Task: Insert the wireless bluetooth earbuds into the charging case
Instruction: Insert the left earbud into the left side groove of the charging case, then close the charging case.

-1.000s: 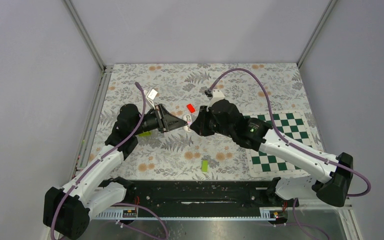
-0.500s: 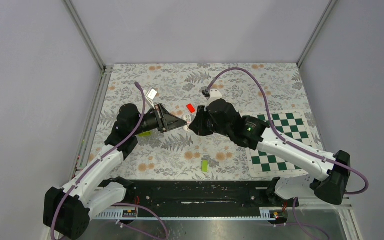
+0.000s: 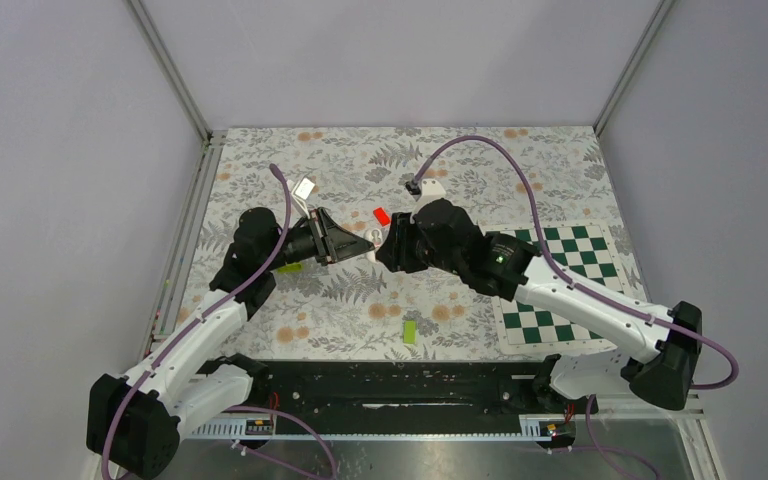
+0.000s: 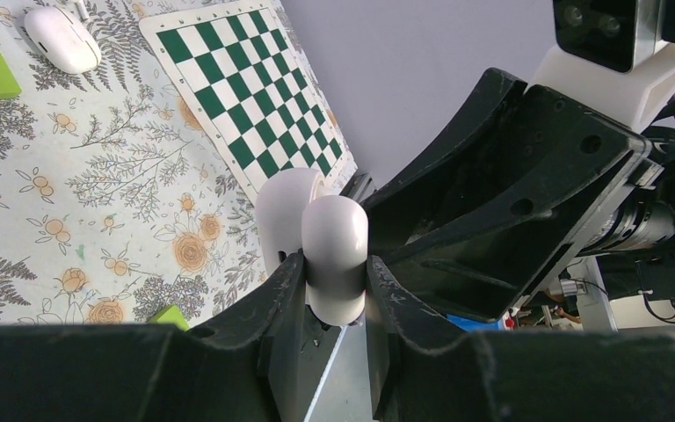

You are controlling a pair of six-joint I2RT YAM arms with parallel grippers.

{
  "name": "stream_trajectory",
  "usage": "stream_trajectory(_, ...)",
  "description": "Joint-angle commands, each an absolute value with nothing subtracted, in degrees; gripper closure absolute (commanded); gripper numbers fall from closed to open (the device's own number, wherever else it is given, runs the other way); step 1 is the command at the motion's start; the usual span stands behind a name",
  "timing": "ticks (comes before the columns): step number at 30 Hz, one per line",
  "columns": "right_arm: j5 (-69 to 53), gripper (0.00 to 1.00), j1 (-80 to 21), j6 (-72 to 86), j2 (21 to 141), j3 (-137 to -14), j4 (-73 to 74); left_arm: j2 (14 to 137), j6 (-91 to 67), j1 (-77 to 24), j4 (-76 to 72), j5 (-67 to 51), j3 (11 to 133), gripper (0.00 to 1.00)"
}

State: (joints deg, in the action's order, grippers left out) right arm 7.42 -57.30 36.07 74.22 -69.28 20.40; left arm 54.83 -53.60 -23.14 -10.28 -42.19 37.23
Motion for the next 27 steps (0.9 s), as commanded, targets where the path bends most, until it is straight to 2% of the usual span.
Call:
stream_trajectory(1,10.1,0.55,-57.8,35.4,71.0,-71.6,20.4,54.4,-53.4,-23.2,-13.8,-42.7,37.8,1.0)
stream_trajectory(6,15.5,0.43,-57.8,32.5,64.7,-71.2,22.2,54.5,-52.5,-23.2,-12.4,-42.9,37.9,1.0)
stream_trajectory(9,23.4,0.32,-57.8,31.3,60.2,-67.7,21.0,56.2,-52.4,-23.2,-12.1,-44.6,38.5,1.0)
stream_trajectory(11,27.0,0.28,-57.0,30.9,58.5,-65.6,21.7,57.1,-53.5,-23.2,-13.8,-46.0,38.4,1.0)
stream_trajectory(14,21.8,0.25,-51.2,33.9,58.0,-62.1,23.4,57.2,-54.7,-23.2,-16.4,-47.7,38.6,1.0)
stream_trajectory(16,12.0,0.3,-44.2,37.3,57.5,-57.4,20.9,57.1,-55.1,-23.3,-18.8,-49.7,38.7,1.0)
stream_trajectory(20,-9.1,0.54,-35.0,44.6,58.9,-49.0,7.9,56.9,-57.0,-24.0,-24.9,-54.5,38.5,1.0)
stream_trajectory(22,-14.8,0.58,-35.0,47.0,61.9,-47.8,2.5,57.3,-57.0,-24.8,-25.7,-56.1,38.7,1.0)
stream_trajectory(27,-23.3,0.58,-35.0,57.5,69.2,-42.7,-18.1,60.5,-61.1,-26.5,-30.3,-59.1,39.6,1.0)
